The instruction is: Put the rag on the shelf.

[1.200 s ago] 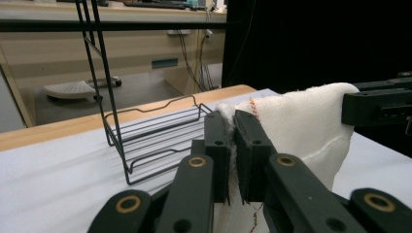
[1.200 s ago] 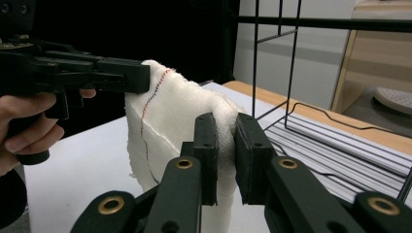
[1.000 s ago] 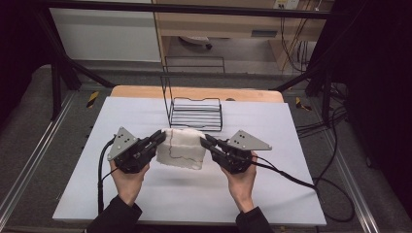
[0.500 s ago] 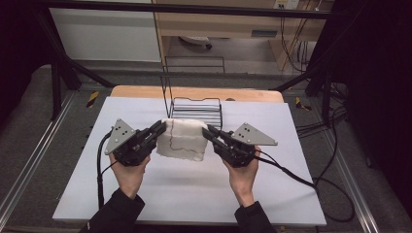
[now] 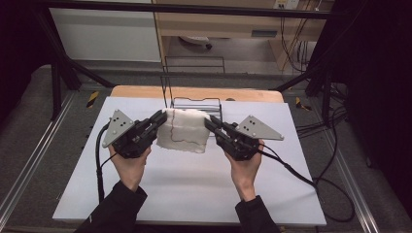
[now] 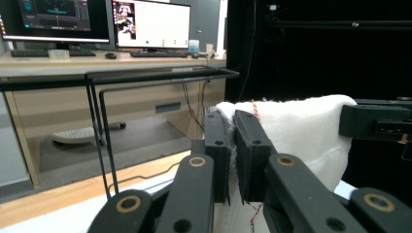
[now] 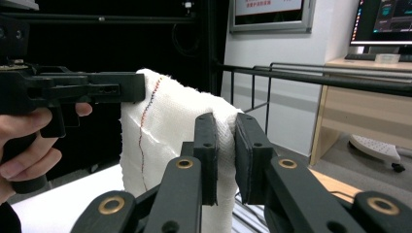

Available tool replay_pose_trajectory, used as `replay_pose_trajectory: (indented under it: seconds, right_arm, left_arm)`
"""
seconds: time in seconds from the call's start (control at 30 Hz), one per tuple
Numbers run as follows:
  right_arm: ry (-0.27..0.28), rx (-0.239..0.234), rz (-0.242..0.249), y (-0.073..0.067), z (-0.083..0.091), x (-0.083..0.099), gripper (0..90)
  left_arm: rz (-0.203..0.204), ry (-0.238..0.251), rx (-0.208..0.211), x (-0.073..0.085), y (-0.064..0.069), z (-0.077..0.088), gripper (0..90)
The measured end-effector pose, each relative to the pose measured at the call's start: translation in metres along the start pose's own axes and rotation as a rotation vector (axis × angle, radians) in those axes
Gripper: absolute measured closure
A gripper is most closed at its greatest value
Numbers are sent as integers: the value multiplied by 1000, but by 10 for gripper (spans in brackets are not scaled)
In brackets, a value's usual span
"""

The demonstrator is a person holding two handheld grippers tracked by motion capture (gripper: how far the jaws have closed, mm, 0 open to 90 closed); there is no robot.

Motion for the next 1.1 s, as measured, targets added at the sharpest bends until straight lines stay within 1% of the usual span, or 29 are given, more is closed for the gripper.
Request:
replay_pose_trajectory:
  seconds: [0.07,0.13,0.3,0.37,0.4,0.5,0.53,0.57,0.63,0.67,0.87,0.9,0.97,1.0,1.1]
  right_arm:
    - [1,6,2,1,0,-2,809]
    - [11,15,9,5,1,-8,809]
    - [21,28,18,12,0,-17,809]
    - [25,30,17,13,0,-18,809]
    - [27,34,22,16,0,-21,809]
    - [30,39,30,18,-1,-24,810]
    - [29,40,31,18,-1,-26,810]
    - [33,45,40,20,-2,-29,810]
    - [35,45,40,21,-2,-31,810]
    - [36,47,46,22,-3,-33,810]
    - [49,54,50,29,-5,-42,810]
    - [50,55,52,29,-5,-44,810]
    - [55,61,56,31,-6,-49,810]
    - [57,64,58,33,-7,-50,810]
    - [67,72,57,37,-8,-56,810]
  left_arm:
    - [-10,5,0,-4,2,-2,843]
    - [-15,16,0,-9,4,-3,843]
    - [-19,28,2,-17,7,-8,843]
    - [-28,31,4,-20,7,-9,843]
    - [-23,37,6,-21,8,-9,843]
    - [-27,45,3,-25,8,-11,843]
    - [-20,51,5,-27,9,-12,843]
    - [-27,49,6,-28,8,-12,843]
    - [-21,60,6,-32,8,-14,843]
    - [-25,61,5,-33,8,-14,843]
    - [-31,82,5,-46,10,-18,843]
    - [-34,88,-1,-48,9,-19,843]
    - [-25,90,6,-51,10,-21,843]
    - [-29,98,0,-53,9,-22,843]
    - [-23,107,1,-58,9,-25,843]
Point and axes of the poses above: each handheld gripper's, and its own axes: z roughly backward along the jaws, x roughly out of its underside, y roughly to its right, the point moved 8 cm from there along -z, roughly forward along the jaws, and after that the axes turned 12 degrees about z, right-handed, at the moved point
